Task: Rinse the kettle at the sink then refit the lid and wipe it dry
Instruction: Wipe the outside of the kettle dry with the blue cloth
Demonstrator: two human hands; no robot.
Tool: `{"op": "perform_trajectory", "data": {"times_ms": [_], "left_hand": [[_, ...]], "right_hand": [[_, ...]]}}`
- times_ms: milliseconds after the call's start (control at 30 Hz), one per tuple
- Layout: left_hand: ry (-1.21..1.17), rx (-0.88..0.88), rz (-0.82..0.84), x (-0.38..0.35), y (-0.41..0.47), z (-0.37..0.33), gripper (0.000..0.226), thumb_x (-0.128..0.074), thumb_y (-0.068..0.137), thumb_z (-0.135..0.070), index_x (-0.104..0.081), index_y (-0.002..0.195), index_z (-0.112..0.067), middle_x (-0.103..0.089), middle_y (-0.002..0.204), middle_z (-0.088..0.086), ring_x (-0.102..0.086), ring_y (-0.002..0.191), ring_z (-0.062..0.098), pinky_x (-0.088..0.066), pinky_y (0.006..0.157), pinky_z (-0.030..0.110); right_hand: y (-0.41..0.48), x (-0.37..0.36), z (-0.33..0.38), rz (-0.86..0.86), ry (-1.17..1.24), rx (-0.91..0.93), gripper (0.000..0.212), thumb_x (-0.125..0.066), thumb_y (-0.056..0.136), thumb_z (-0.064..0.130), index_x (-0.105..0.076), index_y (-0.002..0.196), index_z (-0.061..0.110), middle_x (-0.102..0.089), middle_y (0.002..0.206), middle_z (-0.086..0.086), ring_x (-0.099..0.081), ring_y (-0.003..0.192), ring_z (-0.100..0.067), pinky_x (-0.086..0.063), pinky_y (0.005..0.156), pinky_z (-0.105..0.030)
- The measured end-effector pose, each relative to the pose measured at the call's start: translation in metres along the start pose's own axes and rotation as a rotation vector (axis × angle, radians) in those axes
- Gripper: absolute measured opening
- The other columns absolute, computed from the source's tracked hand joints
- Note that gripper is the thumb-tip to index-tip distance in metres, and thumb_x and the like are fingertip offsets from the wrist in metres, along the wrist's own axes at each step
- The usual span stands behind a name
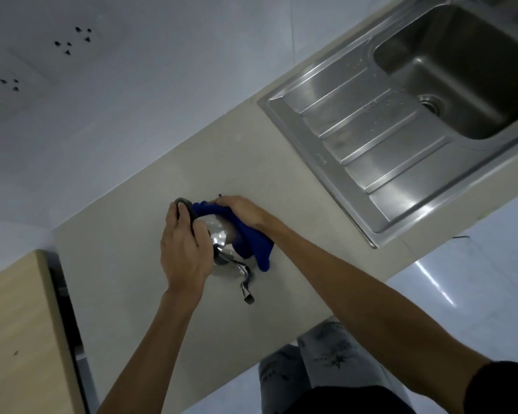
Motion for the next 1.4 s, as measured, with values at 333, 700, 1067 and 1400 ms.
{"op": "perform_trajectory", "data": {"times_ms": [333, 700, 1067, 1400], "left_hand": [[-0.073, 0.001, 0.047, -0.002, 0.0, 0.001, 0.065, -0.011, 0.102, -0.042, -0.024, 0.158, -0.011, -0.02, 0.168, 0.007, -0.023, 0.154, 0.024, -0.02, 0.126, 0.041], [-0.084, -0.009, 0.064, -0.004, 0.002, 0.005, 0.072, -0.008, 0.098, -0.045, -0.03, 0.154, -0.005, -0.027, 0.164, 0.014, -0.031, 0.149, 0.032, -0.028, 0.123, 0.05], [-0.002, -0.053, 0.151, -0.003, 0.005, 0.002, 0.065, -0.019, 0.1, -0.042, -0.03, 0.152, -0.004, -0.028, 0.162, 0.015, -0.033, 0.147, 0.032, -0.033, 0.118, 0.051], [0.136, -0.279, 0.251, 0.015, 0.021, -0.007, 0.061, -0.024, 0.101, -0.059, -0.066, 0.123, -0.021, -0.046, 0.151, 0.017, -0.037, 0.143, 0.035, -0.033, 0.117, 0.053]], "right_hand": [[-0.018, 0.002, 0.013, -0.153, -0.104, 0.241, 0.042, -0.031, 0.107, 0.031, -0.057, 0.137, 0.017, -0.057, 0.131, -0.004, -0.054, 0.116, -0.018, -0.036, 0.103, -0.029], [-0.023, 0.008, -0.012, -0.253, -0.052, 0.229, 0.047, -0.024, 0.107, 0.035, -0.049, 0.144, 0.019, -0.048, 0.142, -0.007, -0.046, 0.129, -0.02, -0.027, 0.12, -0.044], [-0.027, 0.007, -0.015, -0.242, -0.007, 0.161, 0.043, -0.034, 0.103, 0.043, -0.061, 0.129, 0.02, -0.059, 0.133, -0.006, -0.058, 0.117, -0.025, -0.04, 0.111, -0.041], [-0.032, 0.061, -0.023, -0.322, -0.52, 0.049, 0.033, -0.041, 0.104, 0.019, -0.059, 0.127, 0.003, -0.062, 0.13, -0.018, -0.056, 0.118, -0.034, -0.039, 0.096, -0.034]]}}
Point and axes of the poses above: each hand's wrist, its own y-axis towards the middle knuckle, its own x-axis out of the back of the hand, z = x × y, the point moved 10 cm from there along y, towards the middle knuckle
